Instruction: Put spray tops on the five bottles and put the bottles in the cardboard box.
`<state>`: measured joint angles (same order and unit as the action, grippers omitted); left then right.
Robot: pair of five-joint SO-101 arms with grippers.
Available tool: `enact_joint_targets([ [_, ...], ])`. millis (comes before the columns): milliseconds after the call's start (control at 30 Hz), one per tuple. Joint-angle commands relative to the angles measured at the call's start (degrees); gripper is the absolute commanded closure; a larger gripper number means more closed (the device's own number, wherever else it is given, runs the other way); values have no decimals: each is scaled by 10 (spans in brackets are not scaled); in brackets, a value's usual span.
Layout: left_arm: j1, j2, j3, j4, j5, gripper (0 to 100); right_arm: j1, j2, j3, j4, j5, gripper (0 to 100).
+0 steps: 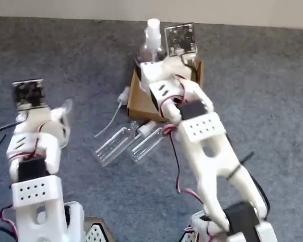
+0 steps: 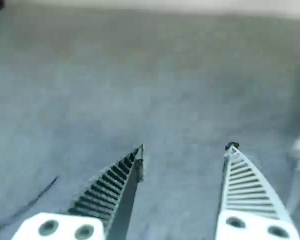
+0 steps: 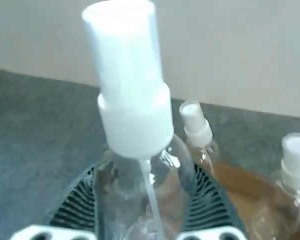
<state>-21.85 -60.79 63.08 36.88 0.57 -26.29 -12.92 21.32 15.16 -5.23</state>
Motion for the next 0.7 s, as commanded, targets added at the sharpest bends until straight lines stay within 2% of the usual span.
enact_joint_targets([
  [0,-65,-6,43,-18,-4,765,7,51,-6,-121,9,995],
  [333,-68,-6,75,-18,-4,765,36,196,-6,-272,9,995],
  [667,-57,-6,102,-60,-4,765,50,300,-11,-319,9,995],
])
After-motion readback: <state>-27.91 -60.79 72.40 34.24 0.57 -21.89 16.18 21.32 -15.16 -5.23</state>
